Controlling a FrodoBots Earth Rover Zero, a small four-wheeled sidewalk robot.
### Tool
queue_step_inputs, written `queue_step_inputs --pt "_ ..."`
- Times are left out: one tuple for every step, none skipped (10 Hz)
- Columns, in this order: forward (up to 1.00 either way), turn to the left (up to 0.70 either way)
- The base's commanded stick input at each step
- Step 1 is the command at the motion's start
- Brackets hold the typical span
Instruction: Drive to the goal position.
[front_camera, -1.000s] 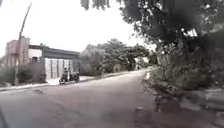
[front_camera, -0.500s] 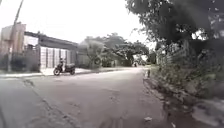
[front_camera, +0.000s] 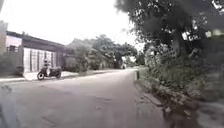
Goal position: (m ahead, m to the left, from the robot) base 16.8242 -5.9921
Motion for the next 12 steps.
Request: queue_step_inputs --pt "0.7 0.0" --pt "0.7 0.0" --pt "0.7 0.0" --pt "0.7 0.0" --pt "0.7 0.0" --pt "0.7 0.0" --pt "0.7 0.0" --pt "0.7 0.0" --pt "0.7 0.0" --pt "0.7 -0.03" --pt "0.7 -0.29" --pt "0.7 -0.35"
